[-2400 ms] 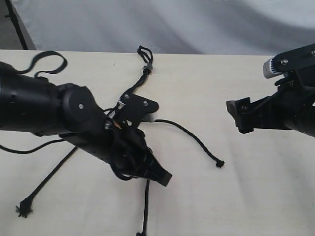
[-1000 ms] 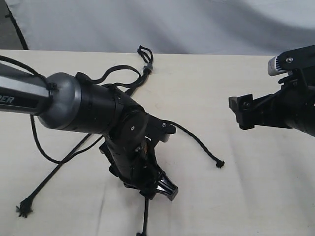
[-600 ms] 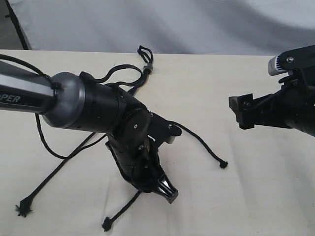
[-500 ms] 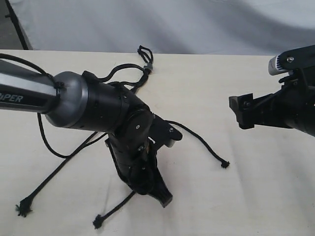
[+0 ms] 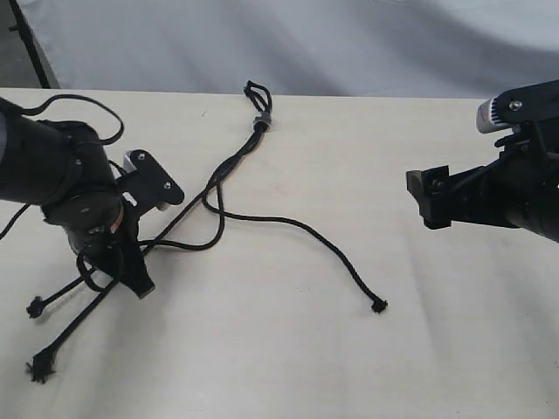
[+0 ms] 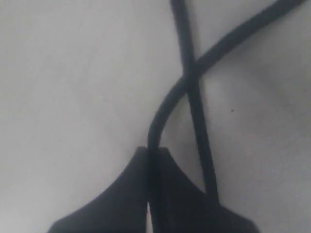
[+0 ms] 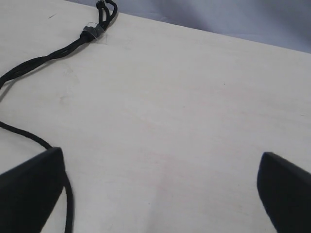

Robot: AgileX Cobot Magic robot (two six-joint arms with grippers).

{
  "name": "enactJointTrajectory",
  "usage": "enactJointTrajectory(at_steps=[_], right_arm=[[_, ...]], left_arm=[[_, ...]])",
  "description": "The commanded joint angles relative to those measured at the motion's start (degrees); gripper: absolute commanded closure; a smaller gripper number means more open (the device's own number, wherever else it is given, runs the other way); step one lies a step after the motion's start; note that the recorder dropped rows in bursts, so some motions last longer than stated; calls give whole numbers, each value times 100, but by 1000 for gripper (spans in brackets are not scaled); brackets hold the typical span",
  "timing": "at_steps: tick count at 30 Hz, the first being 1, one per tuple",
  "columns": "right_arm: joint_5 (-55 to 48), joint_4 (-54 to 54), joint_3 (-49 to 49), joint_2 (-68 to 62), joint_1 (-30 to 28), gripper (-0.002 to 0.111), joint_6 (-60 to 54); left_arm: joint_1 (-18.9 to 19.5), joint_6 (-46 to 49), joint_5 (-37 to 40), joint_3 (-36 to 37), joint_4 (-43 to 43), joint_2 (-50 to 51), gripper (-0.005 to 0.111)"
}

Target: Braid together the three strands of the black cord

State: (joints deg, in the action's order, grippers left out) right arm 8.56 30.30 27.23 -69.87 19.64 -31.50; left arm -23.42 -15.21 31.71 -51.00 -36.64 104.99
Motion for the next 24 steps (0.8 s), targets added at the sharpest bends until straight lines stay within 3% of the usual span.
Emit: enactJointTrajectory(at_steps=[1,6,11,16,19,21,24], right_arm=[[42,4,-14,-5,-23,8,-24],[42,4,-14,-5,-23,8,-24],[64,4,-14,-5,-23,8,-23],[148,4,-14,-5,-23,8,26],[148,4,-14,-5,-23,8,26],[148,4,-14,-5,-23,8,26],[148,4,-14,-5,-23,8,26]], left_arm=[[245,-74,-816,486,-16,-22,107],[269,-103,-1074,721,590,-22,107],[110,874,-654,724,2247,-32,107],[-656,2103,-455,690,4257,-32,107],[-1317,2575,-455,474,5183,-32,107],[-1750,2830,-407,206,5257,-32,107],[-1962,2676,-164,-119,4563,-32,107]])
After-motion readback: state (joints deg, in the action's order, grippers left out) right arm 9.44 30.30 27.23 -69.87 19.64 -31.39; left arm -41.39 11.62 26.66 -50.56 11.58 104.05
